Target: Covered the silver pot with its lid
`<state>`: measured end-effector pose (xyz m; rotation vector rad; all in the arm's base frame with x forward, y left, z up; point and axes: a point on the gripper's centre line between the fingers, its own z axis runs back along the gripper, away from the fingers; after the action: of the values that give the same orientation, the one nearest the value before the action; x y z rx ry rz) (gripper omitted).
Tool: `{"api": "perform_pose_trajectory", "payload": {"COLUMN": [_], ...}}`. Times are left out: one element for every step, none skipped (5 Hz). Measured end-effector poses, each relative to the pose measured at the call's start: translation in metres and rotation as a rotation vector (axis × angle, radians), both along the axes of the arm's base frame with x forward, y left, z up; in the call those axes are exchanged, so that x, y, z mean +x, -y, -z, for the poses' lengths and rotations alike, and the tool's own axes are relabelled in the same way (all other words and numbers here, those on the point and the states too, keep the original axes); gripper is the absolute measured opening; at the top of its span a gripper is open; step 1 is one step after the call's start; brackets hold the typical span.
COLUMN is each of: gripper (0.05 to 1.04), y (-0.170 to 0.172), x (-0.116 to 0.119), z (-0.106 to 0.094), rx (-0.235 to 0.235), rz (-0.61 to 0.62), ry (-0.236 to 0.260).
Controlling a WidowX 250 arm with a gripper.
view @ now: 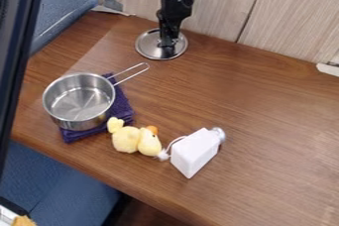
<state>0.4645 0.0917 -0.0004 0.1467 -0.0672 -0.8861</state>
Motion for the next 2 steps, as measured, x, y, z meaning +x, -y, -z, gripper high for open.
{"api": "perform_pose_trajectory", "payload": {"gripper": [0.269,0.269], "y": [0.0025,0.0050], "x": [-0.0055,-0.0085], "z": [-0.0014,-0.0013], "rx": [-0.011,-0.024], "rz": [0.003,0.005], "ry": [-0.008,-0.012]}}
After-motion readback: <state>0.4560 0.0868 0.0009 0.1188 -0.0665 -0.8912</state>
